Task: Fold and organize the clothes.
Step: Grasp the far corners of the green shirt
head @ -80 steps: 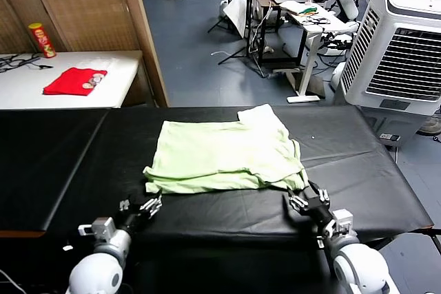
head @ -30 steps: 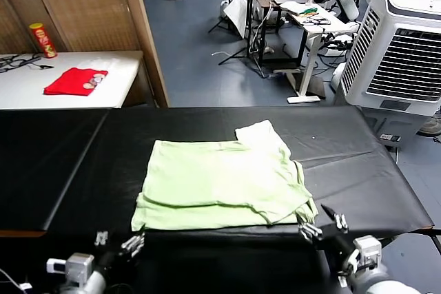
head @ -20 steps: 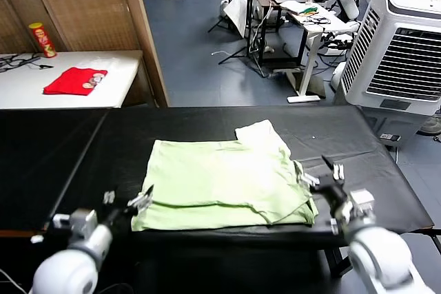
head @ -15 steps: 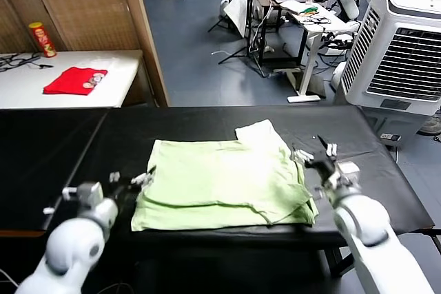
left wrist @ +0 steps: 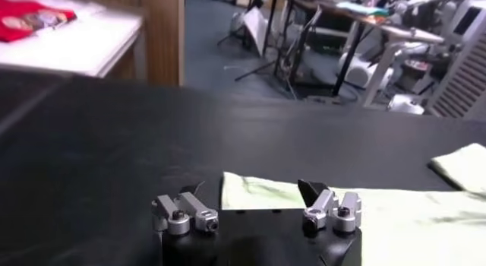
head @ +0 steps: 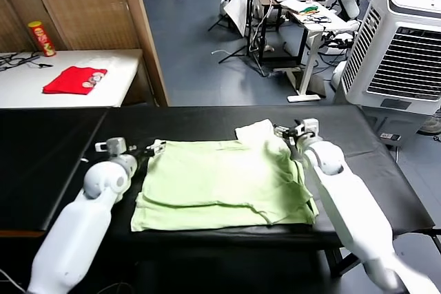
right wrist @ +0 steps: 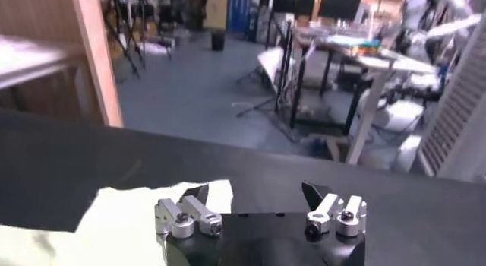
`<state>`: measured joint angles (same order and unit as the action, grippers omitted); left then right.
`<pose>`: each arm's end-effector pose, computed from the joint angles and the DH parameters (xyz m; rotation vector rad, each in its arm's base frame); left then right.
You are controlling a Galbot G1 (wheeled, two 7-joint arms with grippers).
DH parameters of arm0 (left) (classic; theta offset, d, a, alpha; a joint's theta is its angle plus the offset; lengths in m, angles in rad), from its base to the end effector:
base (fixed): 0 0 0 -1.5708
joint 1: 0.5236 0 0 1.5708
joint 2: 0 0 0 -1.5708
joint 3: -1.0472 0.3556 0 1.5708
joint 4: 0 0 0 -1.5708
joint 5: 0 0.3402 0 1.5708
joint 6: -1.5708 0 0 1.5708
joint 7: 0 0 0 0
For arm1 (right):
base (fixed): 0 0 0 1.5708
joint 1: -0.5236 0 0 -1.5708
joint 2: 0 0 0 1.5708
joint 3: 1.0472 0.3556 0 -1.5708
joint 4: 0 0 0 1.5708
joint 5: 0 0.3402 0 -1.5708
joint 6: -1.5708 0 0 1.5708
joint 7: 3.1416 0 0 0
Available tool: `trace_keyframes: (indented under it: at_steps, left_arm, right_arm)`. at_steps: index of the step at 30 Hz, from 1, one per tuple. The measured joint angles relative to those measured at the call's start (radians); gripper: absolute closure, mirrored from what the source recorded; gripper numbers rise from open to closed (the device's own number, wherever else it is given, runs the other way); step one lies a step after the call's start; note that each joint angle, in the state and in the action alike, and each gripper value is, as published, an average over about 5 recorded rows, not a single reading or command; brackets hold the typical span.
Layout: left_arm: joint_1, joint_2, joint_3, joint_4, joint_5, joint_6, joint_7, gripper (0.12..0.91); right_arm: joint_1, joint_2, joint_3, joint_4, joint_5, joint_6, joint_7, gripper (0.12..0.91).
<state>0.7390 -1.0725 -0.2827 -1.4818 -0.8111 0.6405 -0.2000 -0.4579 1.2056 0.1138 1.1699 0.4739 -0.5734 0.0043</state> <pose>0.4281 0.1134 -0.2599 -0.0900 -2.5697 0.1991 0.5171 -0.0578 -0.2566 0.2453 -2.6185 0.1284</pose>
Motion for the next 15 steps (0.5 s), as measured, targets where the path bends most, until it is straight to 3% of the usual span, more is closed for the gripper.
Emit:
trace_keyframes:
  at_steps: [10, 13, 15]
  left_arm:
    - [-0.059, -0.033, 0.023, 0.102, 0.016, 0.006, 0.029, 0.235]
    - [-0.072, -0.044, 0.027, 0.124, 0.028, -0.003, 0.035, 0.273]
    - [-0.077, -0.05, 0.027, 0.138, 0.032, -0.008, 0.038, 0.341]
  right_arm:
    - [0.053, 0.056, -0.01, -0.141, -0.034, 0.002, -0.041, 0.227]
    - [0.054, 0.066, -0.009, -0.151, -0.036, -0.004, -0.046, 0.228]
    - [0.054, 0.072, -0.006, -0.156, -0.037, -0.012, -0.05, 0.234]
